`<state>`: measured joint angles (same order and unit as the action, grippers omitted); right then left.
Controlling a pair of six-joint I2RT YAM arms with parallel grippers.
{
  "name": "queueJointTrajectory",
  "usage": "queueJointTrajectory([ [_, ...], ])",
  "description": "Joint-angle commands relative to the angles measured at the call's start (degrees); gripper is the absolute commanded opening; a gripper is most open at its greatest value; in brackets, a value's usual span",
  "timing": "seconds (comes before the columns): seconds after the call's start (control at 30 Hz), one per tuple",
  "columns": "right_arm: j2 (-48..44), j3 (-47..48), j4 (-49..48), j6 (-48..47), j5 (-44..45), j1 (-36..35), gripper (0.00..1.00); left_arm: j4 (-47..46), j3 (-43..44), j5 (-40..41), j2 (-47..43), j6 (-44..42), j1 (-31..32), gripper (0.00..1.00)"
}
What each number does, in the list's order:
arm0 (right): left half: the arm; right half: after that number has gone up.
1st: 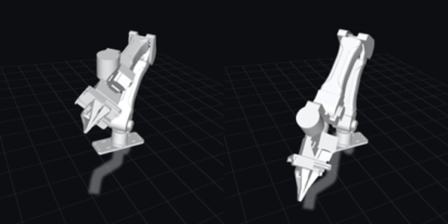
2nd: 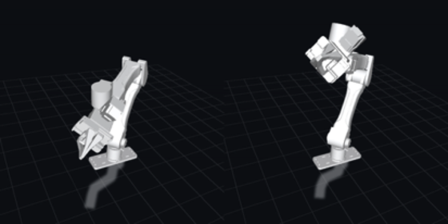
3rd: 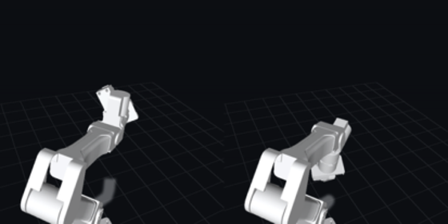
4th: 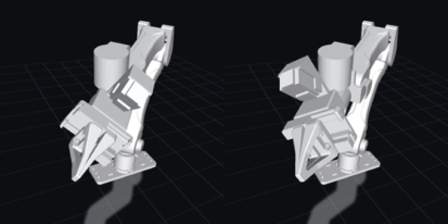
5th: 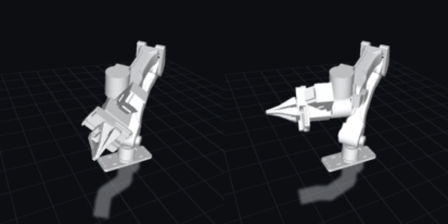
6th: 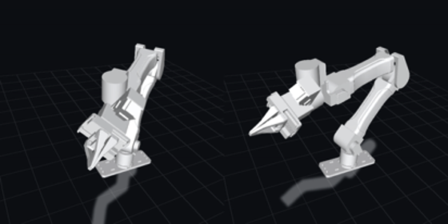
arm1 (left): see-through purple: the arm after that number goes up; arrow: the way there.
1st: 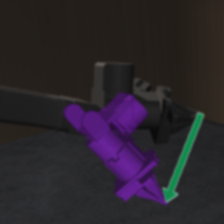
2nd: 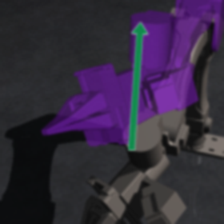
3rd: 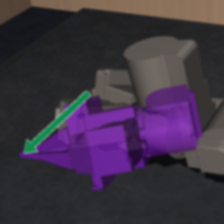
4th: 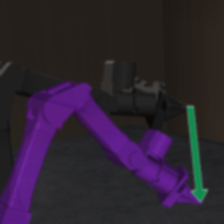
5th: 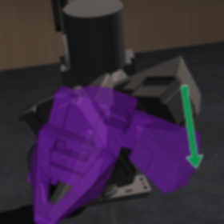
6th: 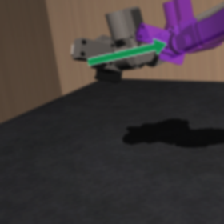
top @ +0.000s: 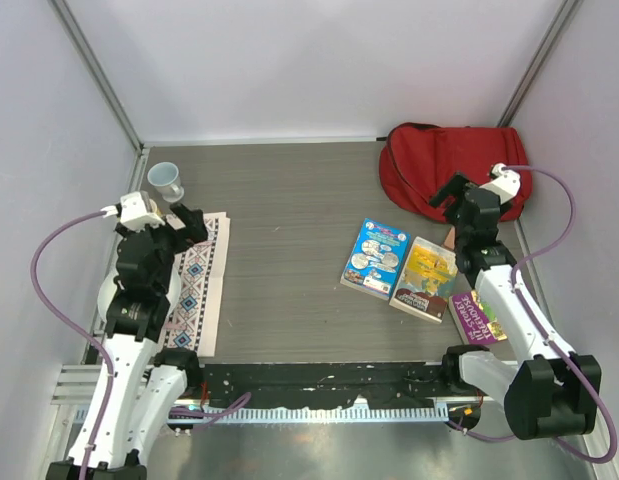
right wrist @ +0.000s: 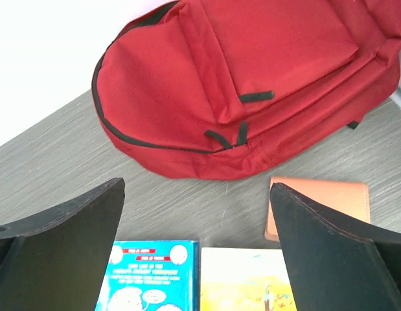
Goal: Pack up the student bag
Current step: Move the student bag to the center of the board.
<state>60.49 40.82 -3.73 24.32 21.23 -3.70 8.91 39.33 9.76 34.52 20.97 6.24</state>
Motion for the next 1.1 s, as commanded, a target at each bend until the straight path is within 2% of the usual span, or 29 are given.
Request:
queueJointTrajectory([
  [0.0, -0.38, 6.72, 9.33, 4.16, -3.30, 0.01, 1.00, 13.31, 4.52, 4.91, 3.53, 5.04, -0.18, 1.00],
  [0.1, 2.52, 10.15, 13.81, 4.33, -4.62, -0.07, 1.00, 18.78, 7.51, -1.38, 5.20, -0.21, -0.18, 1.00],
  [0.17, 3.14, 11.12, 14.62, 4.86, -6.20, 0.10, 1.00, 20.88, 8.65, -6.65, 5.29, -0.23, -0.18, 1.00],
  [0.23, 2.79, 11.21, 14.45, 5.65, -7.43, 0.01, 1.00, 22.03, 9.44, -8.00, 5.20, 0.30, -0.18, 1.00],
  [0.27, 2.53, 11.04, 14.36, 6.18, -7.96, 0.10, 1.00, 24.38, 10.06, -8.18, 4.94, 0.21, -0.18, 1.00],
  [0.33, 2.53, 11.04, 14.80, 6.97, -7.79, 0.28, 1.00, 27.20, 11.11, -3.54, 4.42, 3.62, -0.18, 1.00],
  [0.4, 3.58, 12.09, 17.25, 9.16, -7.79, 1.42, 1.00, 31.43, 11.64, 0.87, 3.54, 3.38, -0.26, 1.00],
  [0.57, 7.79, 16.04, 20.86, 13.20, -12.17, 8.51, 0.99, 29.42, 7.78, -0.79, -2.26, 3.20, -0.18, 1.00],
  [0.67, 11.22, 17.62, 21.04, 16.89, -17.44, 12.92, 0.90, 28.45, 6.11, -3.08, -4.72, 3.20, -0.26, 1.00],
  [0.77, 15.17, 17.89, 20.87, 19.10, -15.97, 16.35, 0.90, 27.31, 5.32, -4.57, -5.69, 3.55, -0.18, 1.00],
  [0.8, 17.36, 17.98, 20.78, 19.28, -14.74, 17.93, 0.90, 27.13, 5.23, -5.01, -5.61, 3.38, -0.18, 1.00],
  [0.93, 23.95, 18.24, 17.53, 19.98, -19.20, 24.25, 0.90, 26.87, 5.49, -7.46, -4.38, 3.11, -0.26, 1.00],
  [1.07, 30.38, 19.47, 13.23, 19.63, -22.36, 25.50, 0.90, 25.46, 5.40, -12.81, -2.36, 3.37, -0.18, 0.99],
])
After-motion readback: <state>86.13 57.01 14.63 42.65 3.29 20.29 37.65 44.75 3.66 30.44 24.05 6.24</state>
